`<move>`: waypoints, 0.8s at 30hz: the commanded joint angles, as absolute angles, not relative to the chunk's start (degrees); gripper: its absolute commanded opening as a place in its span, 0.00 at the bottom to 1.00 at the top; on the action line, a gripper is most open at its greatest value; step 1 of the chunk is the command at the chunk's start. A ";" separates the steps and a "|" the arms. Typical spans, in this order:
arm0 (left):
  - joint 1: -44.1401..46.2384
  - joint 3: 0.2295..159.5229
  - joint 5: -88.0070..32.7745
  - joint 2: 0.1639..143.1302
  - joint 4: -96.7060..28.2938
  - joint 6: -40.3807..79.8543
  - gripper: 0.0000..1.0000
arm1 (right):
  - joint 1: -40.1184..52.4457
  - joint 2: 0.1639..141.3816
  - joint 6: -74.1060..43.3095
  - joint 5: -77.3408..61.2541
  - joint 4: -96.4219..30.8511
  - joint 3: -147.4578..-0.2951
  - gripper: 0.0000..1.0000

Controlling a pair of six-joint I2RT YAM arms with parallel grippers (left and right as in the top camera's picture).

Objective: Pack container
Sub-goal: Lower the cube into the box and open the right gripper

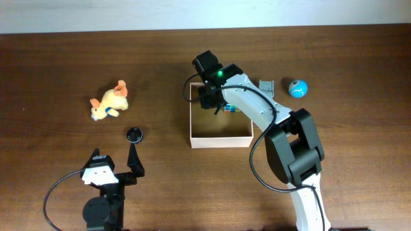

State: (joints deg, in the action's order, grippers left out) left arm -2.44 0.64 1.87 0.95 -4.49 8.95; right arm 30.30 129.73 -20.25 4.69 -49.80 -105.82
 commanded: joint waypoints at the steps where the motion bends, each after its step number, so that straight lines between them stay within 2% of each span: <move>1: -2.79 0.54 1.21 1.02 -4.78 8.03 0.99 | 30.26 130.67 -19.22 6.74 -49.65 -105.54 0.13; 24: -2.76 0.54 1.21 1.02 -4.78 8.01 0.99 | 29.19 130.67 -18.22 11.18 -50.96 -104.03 0.13</move>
State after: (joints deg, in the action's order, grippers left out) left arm -2.44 0.64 1.87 0.95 -4.49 8.95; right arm 29.98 129.75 -18.63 9.65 -50.72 -105.45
